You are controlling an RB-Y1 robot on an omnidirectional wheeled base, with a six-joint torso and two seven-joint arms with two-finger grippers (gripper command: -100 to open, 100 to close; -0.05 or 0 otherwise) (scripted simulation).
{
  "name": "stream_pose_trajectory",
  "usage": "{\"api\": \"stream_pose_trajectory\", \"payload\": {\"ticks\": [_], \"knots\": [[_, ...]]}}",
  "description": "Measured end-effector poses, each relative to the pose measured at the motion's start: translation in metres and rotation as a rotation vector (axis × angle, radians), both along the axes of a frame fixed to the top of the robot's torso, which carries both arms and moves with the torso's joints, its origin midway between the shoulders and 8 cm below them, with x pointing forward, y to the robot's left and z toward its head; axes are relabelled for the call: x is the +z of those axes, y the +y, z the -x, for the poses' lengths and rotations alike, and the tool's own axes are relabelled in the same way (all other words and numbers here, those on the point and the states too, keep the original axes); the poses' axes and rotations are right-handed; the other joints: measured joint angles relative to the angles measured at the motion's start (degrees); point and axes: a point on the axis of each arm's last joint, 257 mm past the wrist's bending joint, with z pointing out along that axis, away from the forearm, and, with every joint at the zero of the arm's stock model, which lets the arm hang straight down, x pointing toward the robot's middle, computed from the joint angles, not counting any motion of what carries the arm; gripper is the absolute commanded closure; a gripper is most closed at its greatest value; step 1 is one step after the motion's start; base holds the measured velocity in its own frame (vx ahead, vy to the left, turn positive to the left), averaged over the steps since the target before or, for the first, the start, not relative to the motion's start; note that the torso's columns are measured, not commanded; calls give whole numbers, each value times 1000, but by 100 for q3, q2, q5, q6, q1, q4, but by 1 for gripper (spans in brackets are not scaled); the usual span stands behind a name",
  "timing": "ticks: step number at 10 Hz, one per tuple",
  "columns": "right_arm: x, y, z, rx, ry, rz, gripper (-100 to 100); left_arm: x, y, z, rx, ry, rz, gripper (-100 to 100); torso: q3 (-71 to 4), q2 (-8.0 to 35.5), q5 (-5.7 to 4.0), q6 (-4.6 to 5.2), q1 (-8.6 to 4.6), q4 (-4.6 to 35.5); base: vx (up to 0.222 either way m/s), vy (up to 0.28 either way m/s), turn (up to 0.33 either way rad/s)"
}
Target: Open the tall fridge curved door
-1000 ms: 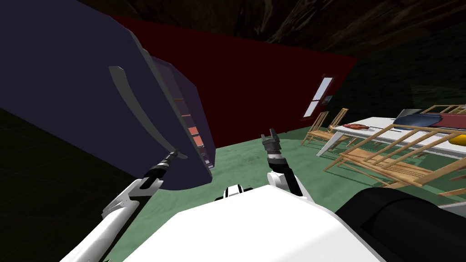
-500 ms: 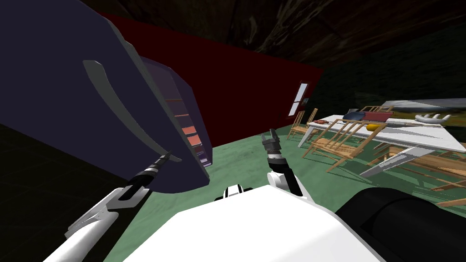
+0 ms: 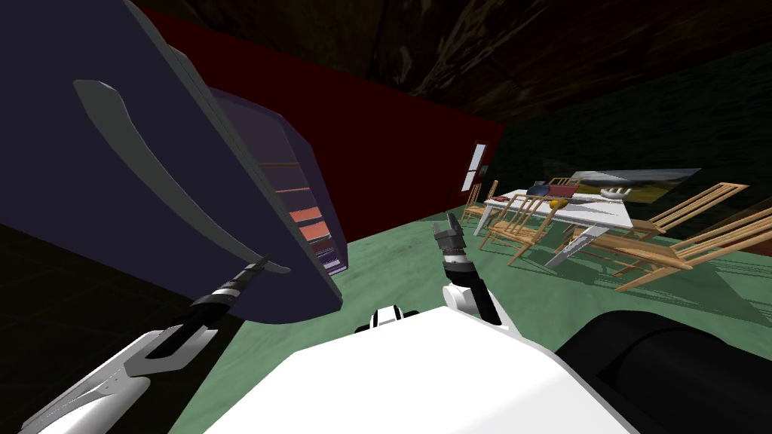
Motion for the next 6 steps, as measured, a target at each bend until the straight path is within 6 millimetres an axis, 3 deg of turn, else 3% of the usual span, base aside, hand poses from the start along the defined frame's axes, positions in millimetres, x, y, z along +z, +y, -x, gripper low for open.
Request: {"api": "stream_pose_trajectory", "payload": {"ticks": [2,6], "knots": [[0,0,0,0,0,0,0,-2,-6,1,-22,4,-6,100,-9,-9,-6,3,11,-4,-162,146,36],[0,0,0,0,0,0,0,-4,-48,4,-157,5,-10,100,7,14,-2,-26,71,18,-187,195,14]]}}
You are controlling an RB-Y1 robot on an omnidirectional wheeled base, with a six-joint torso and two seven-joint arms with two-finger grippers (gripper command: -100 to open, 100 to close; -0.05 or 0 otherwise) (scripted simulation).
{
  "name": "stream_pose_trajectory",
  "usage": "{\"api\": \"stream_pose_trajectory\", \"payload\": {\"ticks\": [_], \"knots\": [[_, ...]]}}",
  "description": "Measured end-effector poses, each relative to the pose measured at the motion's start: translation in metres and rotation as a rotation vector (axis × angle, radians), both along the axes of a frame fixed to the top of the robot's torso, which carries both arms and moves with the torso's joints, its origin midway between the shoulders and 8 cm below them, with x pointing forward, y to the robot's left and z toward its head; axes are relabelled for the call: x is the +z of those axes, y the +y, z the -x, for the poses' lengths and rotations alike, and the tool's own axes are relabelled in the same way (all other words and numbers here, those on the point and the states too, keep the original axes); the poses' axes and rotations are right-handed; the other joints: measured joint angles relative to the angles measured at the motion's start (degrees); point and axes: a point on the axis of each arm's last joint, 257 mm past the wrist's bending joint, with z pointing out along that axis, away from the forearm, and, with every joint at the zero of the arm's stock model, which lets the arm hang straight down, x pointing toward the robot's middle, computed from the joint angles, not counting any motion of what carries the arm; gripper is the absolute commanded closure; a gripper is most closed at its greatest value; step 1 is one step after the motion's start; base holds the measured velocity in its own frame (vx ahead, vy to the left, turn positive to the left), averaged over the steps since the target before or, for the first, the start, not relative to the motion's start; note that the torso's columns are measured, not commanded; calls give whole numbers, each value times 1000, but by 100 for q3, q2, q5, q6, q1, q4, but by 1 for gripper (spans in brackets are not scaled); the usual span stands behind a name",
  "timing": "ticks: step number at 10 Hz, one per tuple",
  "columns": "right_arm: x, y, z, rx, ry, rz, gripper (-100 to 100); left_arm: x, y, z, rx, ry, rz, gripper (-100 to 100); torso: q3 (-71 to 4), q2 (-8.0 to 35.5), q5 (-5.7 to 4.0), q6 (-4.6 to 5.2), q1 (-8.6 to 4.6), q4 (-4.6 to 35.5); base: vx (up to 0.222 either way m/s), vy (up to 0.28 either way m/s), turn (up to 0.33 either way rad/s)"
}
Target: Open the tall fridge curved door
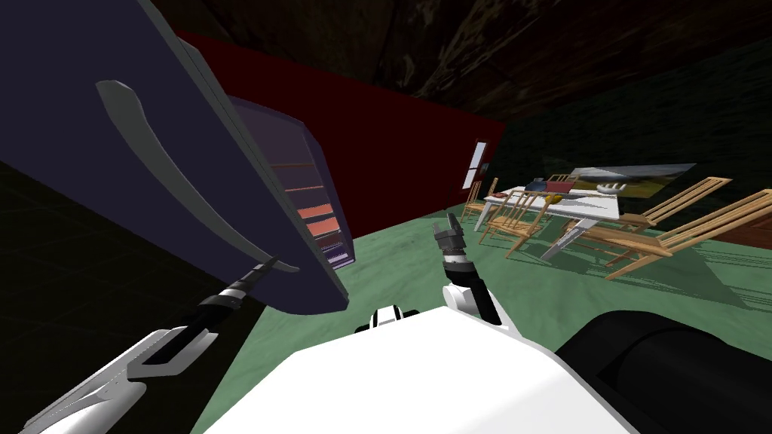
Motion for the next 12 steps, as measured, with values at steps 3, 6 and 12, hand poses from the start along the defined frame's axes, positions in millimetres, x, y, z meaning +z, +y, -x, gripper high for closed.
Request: {"api": "stream_pose_trajectory", "payload": {"ticks": [3,6,12], "knots": [[0,0,0,0,0,0,0,1,-29,7,-89,-2,1,100,-9,-9,-7,3,-20,-2,-203,196,35],[0,0,0,0,0,0,0,-3,-54,15,-179,2,8,100,-18,-23,-1,8,2,-7,-211,241,42],[0,0,0,0,0,0,0,1,-99,34,-333,10,5,100,-11,-13,-3,25,-36,-12,-106,200,29]]}}
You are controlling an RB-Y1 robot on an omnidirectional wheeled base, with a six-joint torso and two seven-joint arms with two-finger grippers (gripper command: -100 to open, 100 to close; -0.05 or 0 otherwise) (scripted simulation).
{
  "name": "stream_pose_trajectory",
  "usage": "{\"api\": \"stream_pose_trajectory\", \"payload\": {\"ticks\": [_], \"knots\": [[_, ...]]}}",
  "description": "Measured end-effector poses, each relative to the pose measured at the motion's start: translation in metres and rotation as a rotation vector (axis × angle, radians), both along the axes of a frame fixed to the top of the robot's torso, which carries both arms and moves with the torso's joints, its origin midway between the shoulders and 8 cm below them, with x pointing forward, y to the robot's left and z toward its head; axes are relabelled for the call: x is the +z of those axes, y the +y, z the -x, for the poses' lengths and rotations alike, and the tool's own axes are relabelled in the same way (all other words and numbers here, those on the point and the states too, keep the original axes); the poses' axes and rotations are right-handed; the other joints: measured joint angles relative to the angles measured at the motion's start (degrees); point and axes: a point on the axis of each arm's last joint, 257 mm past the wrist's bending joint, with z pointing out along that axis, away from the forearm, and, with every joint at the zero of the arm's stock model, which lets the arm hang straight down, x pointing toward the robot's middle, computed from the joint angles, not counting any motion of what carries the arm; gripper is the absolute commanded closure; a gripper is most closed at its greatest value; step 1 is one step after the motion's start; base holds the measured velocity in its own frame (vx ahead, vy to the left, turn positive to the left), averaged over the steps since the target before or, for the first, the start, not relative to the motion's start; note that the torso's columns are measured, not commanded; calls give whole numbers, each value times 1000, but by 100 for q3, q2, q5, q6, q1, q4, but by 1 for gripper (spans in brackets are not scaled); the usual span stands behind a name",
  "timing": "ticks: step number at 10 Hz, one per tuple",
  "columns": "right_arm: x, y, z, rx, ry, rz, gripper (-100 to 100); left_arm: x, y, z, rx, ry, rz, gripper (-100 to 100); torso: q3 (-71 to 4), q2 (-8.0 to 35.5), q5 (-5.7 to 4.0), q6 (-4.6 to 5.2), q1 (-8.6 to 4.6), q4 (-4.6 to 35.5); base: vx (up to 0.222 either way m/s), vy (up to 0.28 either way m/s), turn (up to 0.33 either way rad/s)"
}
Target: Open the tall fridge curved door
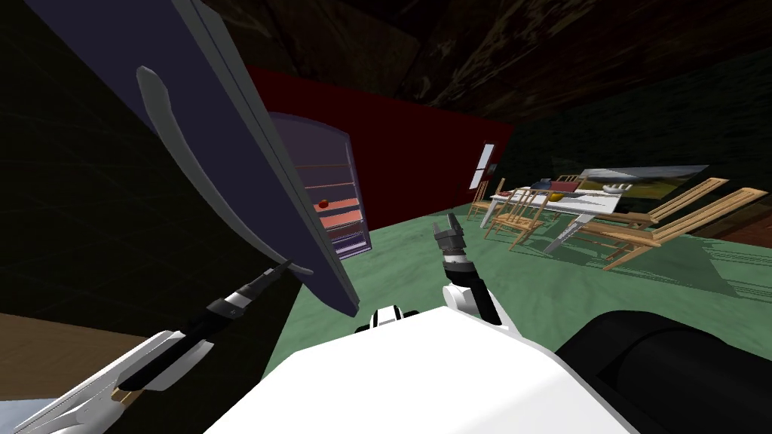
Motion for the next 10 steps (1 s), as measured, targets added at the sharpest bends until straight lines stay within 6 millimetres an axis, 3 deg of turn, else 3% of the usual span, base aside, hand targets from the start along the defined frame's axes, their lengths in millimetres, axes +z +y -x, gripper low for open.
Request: {"api": "stream_pose_trajectory", "payload": {"ticks": [10], "knots": [[0,0,0,0,0,0,0,-7,-75,45,-268,10,8,100,-56,-83,-10,27,-6,-9,-66,233,34]]}}
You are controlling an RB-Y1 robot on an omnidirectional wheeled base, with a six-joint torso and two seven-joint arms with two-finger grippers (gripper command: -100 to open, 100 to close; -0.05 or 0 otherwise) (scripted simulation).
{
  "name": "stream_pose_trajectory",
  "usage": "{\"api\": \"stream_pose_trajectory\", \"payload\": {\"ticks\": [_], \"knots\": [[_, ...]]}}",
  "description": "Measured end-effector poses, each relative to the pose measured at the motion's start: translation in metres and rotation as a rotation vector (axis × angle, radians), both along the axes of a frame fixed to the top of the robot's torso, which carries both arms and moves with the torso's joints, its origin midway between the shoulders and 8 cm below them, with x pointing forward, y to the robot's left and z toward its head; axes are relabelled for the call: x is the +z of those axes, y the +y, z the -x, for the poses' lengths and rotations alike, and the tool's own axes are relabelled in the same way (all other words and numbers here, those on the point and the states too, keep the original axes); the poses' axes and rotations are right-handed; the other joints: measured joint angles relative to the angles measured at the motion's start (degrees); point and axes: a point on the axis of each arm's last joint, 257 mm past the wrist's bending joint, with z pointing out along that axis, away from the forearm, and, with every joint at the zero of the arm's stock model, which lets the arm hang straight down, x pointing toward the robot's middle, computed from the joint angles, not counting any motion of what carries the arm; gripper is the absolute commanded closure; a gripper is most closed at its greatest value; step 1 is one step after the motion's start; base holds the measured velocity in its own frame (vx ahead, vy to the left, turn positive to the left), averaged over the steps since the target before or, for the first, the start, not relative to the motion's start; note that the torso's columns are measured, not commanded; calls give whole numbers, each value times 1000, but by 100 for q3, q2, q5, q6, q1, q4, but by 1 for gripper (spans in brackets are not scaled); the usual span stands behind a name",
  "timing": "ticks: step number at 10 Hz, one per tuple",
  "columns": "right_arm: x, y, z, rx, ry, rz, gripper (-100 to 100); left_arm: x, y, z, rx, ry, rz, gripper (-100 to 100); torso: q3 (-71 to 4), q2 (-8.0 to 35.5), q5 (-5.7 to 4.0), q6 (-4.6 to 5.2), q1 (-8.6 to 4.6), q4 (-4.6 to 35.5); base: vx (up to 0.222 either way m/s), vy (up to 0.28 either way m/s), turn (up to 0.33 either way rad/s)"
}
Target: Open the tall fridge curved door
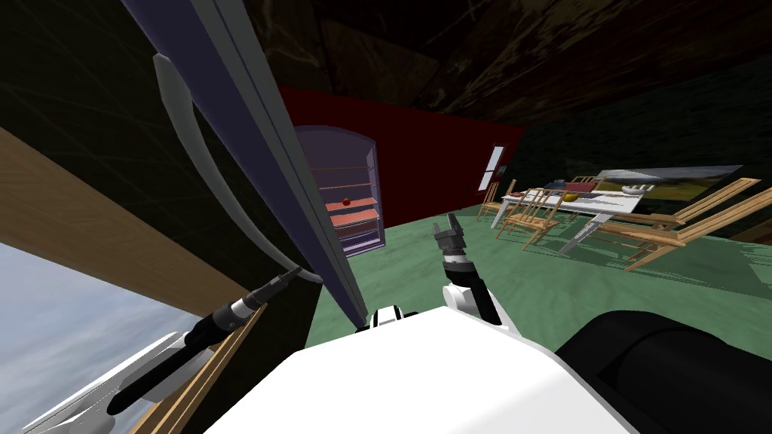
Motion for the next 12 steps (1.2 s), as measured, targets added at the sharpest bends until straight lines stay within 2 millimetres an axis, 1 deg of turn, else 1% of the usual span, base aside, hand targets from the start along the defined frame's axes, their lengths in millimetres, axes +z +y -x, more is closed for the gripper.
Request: {"api": "stream_pose_trajectory", "payload": {"ticks": [1,3,4,5,7,8,12], "knots": [[0,0,0,0,0,0,0,2,-6,5,-23,-2,1,-100,9,18,1,-6,-5,-1,-38,80,85],[0,0,0,0,0,-1,0,16,-1,4,-41,3,-1,-100,27,35,-15,-11,-80,-2,20,-85,80],[0,0,0,0,0,-1,0,27,3,1,-42,-1,-1,-100,35,45,-5,-13,-63,-8,23,-66,43],[0,0,0,0,0,0,0,33,3,0,-44,4,1,-100,44,63,-2,-4,-39,2,17,-46,38],[0,0,0,0,0,0,0,49,3,-3,-56,1,0,-100,57,81,13,-21,-6,4,5,-30,26],[0,0,0,0,0,0,0,50,3,-3,-57,2,1,0,60,82,19,-21,0,0,1,-6,-4],[0,0,0,0,0,0,0,50,2,-3,-58,1,1,0,55,74,16,-21,-17,-5,0,0,0]]}}
